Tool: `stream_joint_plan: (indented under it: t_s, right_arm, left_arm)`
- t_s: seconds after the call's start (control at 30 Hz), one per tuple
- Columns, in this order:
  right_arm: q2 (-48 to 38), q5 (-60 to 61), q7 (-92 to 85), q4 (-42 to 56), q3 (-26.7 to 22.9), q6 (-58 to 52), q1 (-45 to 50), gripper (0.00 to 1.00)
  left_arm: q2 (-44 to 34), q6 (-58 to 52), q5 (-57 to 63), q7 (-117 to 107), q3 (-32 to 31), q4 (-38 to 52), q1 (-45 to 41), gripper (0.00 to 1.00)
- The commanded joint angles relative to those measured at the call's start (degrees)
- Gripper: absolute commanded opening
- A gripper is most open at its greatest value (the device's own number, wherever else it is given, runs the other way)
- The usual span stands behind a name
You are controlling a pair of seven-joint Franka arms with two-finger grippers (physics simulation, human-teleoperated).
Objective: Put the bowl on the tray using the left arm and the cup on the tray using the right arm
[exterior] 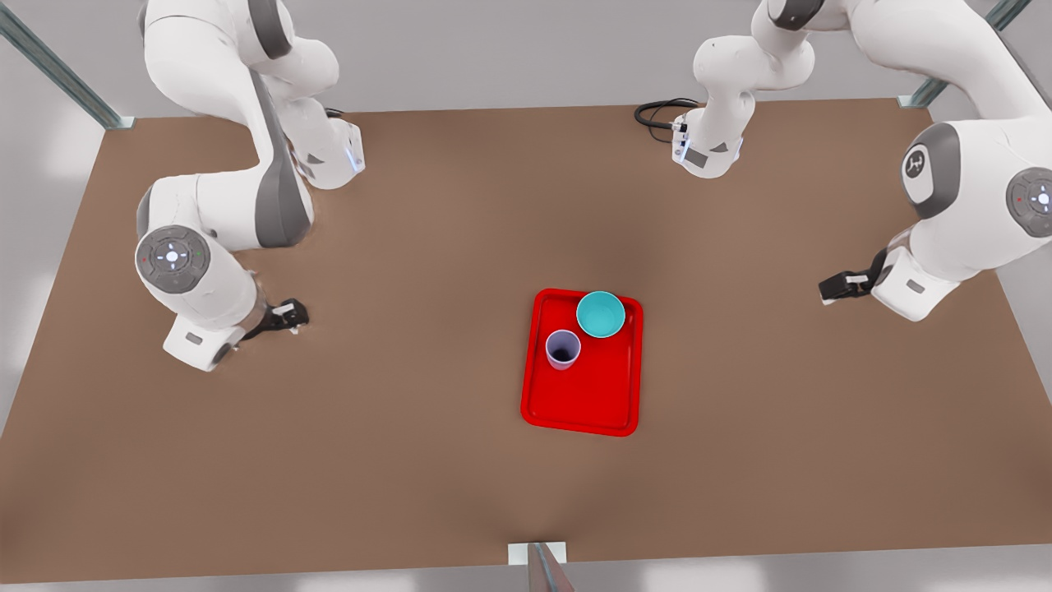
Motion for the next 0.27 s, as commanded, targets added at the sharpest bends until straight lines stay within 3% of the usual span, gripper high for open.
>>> stream_joint_plan:
  t_s: [0.0, 0.23]
  right_arm:
    - [-0.91, -0.19, 0.04, -0.88, 0.12, 0.39, -0.45, 1.0]
    - [-3.47, -0.19, 0.48, -3.96, 0.21, 1.18, -2.56, 1.0]
  left_arm:
    - [-0.08, -0.09, -0.08, -0.01, -0.08, 0.11, -0.02, 1.0]
    - [0.27, -0.61, 0.01, 0.34, -0.08, 1.16, -0.81, 1.0]
